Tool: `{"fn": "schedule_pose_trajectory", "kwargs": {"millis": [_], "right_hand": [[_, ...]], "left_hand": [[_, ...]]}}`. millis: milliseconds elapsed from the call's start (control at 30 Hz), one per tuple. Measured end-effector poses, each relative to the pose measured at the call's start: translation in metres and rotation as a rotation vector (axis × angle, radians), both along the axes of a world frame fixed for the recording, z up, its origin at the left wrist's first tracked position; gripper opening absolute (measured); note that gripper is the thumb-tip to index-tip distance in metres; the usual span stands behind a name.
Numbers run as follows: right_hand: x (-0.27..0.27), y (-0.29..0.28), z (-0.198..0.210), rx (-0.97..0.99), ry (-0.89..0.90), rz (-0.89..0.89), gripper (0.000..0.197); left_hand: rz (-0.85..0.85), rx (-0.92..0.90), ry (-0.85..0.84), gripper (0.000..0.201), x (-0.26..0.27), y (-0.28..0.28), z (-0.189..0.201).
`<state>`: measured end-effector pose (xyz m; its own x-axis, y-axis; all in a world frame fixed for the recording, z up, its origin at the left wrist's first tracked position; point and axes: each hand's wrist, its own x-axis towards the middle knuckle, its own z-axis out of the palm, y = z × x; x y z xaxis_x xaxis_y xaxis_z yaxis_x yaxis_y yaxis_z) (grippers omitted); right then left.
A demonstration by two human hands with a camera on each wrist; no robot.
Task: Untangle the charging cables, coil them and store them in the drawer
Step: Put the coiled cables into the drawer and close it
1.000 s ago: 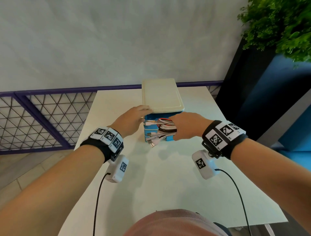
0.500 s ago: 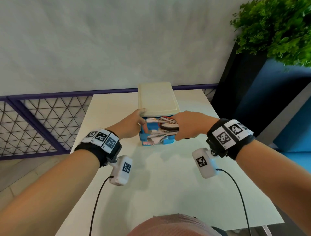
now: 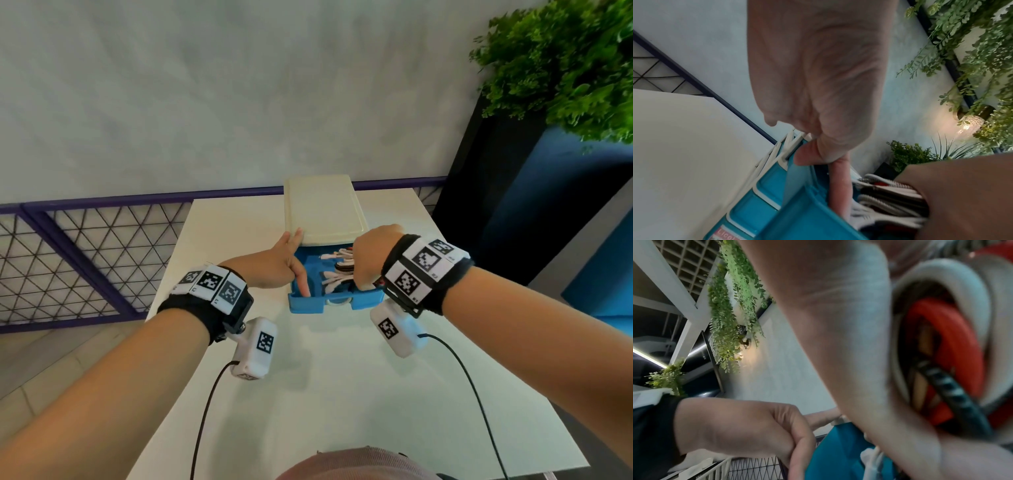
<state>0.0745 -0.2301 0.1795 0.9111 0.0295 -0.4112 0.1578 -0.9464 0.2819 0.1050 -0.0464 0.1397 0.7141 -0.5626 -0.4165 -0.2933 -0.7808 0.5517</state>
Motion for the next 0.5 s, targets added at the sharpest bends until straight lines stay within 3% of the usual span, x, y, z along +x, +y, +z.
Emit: {"fn": "schedule_pose_trajectory", "kwargs": {"millis": [233,500], "right_hand": [[0.023,0.022,-0.020,0.242,0.095,-0.134,0.022],[0.034,0.021,-0.042,0.378,0.008,-0.265,0.028]], "left_hand": [[0.042,-0.014,-0.011,0.050,-0.005,-0.002,-0.003],[0.021,-0.002,-0.055,0.050,-0.004,-0.003,-0.004]]}}
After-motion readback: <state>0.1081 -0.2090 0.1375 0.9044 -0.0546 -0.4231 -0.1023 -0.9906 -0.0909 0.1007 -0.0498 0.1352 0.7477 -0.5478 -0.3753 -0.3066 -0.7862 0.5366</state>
